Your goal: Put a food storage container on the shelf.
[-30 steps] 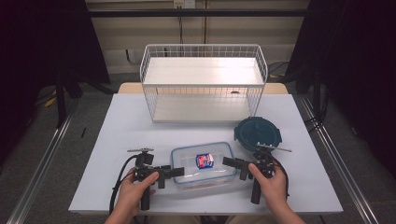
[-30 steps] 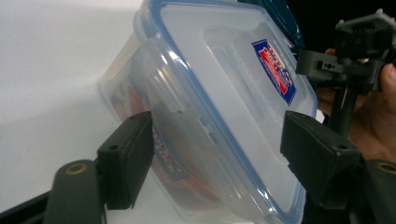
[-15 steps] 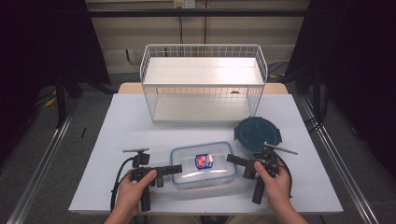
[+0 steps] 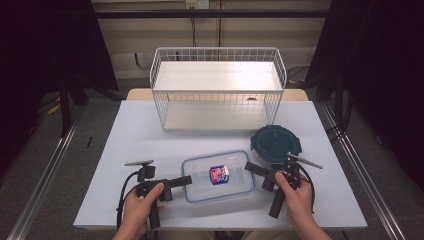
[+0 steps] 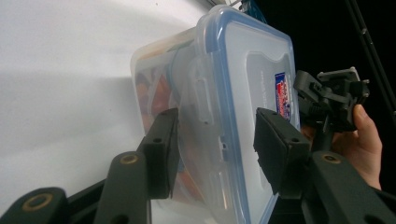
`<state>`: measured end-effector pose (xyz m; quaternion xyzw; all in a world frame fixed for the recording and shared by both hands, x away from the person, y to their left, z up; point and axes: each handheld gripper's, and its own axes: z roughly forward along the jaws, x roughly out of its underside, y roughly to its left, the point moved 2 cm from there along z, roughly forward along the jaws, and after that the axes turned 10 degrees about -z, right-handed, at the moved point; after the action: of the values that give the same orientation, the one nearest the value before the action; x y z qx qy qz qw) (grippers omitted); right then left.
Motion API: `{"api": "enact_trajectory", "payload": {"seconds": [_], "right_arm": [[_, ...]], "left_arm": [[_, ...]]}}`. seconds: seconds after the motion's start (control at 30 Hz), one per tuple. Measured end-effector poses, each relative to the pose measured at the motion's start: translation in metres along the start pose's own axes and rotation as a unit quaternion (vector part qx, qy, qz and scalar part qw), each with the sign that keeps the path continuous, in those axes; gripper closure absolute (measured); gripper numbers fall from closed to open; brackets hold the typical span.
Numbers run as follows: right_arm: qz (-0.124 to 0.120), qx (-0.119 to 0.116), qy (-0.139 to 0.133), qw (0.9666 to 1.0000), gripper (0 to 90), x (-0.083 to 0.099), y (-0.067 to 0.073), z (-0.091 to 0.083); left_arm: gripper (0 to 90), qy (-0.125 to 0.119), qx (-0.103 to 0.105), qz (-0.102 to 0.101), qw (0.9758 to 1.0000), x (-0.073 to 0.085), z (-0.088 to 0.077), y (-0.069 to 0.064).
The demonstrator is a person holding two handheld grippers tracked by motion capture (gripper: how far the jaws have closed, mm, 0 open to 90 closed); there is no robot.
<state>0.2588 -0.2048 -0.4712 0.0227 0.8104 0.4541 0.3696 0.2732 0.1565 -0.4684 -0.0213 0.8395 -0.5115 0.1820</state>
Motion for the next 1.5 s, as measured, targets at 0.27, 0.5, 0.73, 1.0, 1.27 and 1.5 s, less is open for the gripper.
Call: {"api": "enact_trajectory", "payload": {"seconds": [0.27,0.5,0.73,1.0,1.27,1.5], "right_arm": [[-0.018,-0.019,-0.025,0.9993,57.1,-0.006,0.005,-0.004],[-0.022,-0.034,-0.056,0.9976,58.2,-0.013,0.009,-0.007],[-0.034,-0.042,-0.062,0.9966,58.2,-0.02,0.016,-0.011],[-0.032,-0.062,-0.071,0.995,58.0,-0.029,0.026,-0.009],[-0.043,-0.074,-0.09,0.9923,58.0,-0.046,0.038,-0.009],[-0.047,-0.078,-0.109,0.9898,57.9,-0.063,0.046,-0.01]], "left_arm": [[53.1,-0.034,0.018,0.005,0.9993,-0.005,-0.004,-0.005],[53.3,-0.055,0.032,0.013,0.9979,-0.011,-0.004,-0.015],[53.6,-0.077,0.044,0.024,0.9958,-0.018,-0.008,-0.026],[54.9,-0.105,0.053,0.044,0.992,-0.031,-0.02,-0.042],[55.8,-0.12,0.073,0.052,0.9887,-0.042,-0.027,-0.057],[56.2,-0.126,0.08,0.069,0.9864,-0.055,-0.027,-0.07]]}}
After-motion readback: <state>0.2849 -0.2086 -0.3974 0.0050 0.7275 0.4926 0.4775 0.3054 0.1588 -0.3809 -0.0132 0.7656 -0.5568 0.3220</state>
